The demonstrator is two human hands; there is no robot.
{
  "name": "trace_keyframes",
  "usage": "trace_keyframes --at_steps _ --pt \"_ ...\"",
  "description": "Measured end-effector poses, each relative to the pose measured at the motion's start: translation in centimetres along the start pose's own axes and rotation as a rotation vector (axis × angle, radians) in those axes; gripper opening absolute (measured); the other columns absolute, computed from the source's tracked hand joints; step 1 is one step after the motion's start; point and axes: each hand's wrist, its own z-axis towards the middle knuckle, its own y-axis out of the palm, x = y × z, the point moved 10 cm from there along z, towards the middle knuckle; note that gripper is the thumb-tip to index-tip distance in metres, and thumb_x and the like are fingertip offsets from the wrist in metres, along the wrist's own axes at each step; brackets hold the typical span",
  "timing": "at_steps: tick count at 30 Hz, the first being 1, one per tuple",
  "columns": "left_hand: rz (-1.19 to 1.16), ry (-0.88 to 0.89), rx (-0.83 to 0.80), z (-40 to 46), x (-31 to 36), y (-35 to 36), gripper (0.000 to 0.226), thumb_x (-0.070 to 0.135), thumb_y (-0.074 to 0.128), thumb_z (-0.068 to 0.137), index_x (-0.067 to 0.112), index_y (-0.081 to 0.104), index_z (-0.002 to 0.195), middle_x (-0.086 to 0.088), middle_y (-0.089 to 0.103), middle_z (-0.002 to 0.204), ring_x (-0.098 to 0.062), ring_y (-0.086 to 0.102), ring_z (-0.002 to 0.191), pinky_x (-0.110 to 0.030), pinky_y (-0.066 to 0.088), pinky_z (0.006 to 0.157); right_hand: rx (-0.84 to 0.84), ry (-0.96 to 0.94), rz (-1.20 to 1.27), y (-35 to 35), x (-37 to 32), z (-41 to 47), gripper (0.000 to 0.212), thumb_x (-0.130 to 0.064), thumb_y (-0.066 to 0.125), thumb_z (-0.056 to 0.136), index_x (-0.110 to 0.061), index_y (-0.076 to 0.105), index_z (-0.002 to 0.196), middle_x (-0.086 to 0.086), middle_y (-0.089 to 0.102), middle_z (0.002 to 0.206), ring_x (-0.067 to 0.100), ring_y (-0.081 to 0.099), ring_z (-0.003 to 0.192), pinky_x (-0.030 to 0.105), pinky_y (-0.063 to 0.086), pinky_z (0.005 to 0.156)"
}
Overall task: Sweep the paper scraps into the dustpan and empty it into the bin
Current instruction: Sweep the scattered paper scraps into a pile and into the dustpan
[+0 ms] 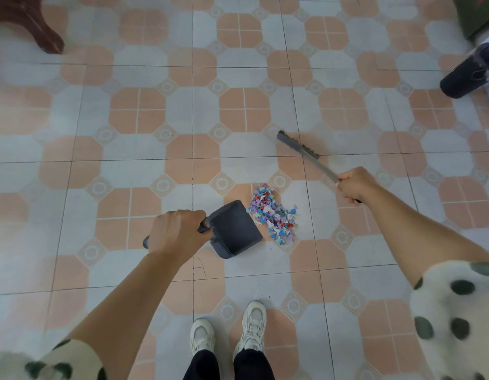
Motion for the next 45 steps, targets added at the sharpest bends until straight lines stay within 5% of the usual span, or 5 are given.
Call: trace_keyframes --at_steps 9,19,30,37,45 --pt "0.043 -0.003 -0.01 1.0 0.0 0.9 0.025 0.02 0.072 0.059 0.017 0.049 0.049 0.001 0.041 0.036 -0.02 0.028 0.036 -0.013 0.015 0.045 -0.043 0.054 -0.095 2.7 -4.7 5.7 0.008 0.009 0.055 0.084 0.006 0.058 0.077 0.023 0.059 0.072 0.021 0.048 0.046 0.023 0.038 0.045" --pt "0.059 0.022 -0.021 0.4 0.1 0.8 0.028 0.02 0.077 0.056 0.019 0.05 0.049 0.005 0.032 0.036 -0.018 0.026 0.033 -0.011 0.011 0.046 -0.129 -0.019 -0.503 2.1 -0.9 1.0 0.012 0.0 0.045 0.087 0.001 0.055 0.094 0.016 0.053 0.058 0.023 0.05 0.047 0.028 0.039 0.053" --pt "0.056 0.019 -0.037 -0.5 0.0 0.8 0.017 0.028 0.055 0.081 0.016 0.058 0.07 -0.002 0.053 0.056 -0.027 0.047 0.055 -0.025 0.031 0.052 -0.297 -0.168 -0.586 3.4 6.6 -6.3 0.029 -0.006 0.041 0.091 -0.011 0.065 0.107 0.0 0.052 0.072 0.019 0.05 0.064 0.024 0.033 0.052" --pt "0.064 0.015 -0.061 -1.0 0.1 0.6 0.016 0.029 0.053 0.082 0.016 0.061 0.074 -0.003 0.062 0.064 -0.026 0.05 0.06 -0.025 0.031 0.054 -0.268 -0.182 -0.583 3.0 9.9 -10.2 0.045 -0.012 0.04 0.096 -0.018 0.052 0.139 0.007 0.066 0.093 0.02 0.058 0.068 0.03 0.045 0.065" --pt "0.063 0.13 -0.066 -1.4 1.1 0.8 0.016 0.032 0.056 0.082 0.02 0.066 0.077 -0.001 0.065 0.065 -0.025 0.057 0.063 -0.025 0.034 0.055 -0.181 0.002 -0.318 1.0 14.9 -14.6 0.041 -0.01 0.041 0.098 -0.015 0.055 0.136 0.006 0.057 0.066 0.016 0.039 0.045 0.023 0.029 0.042"
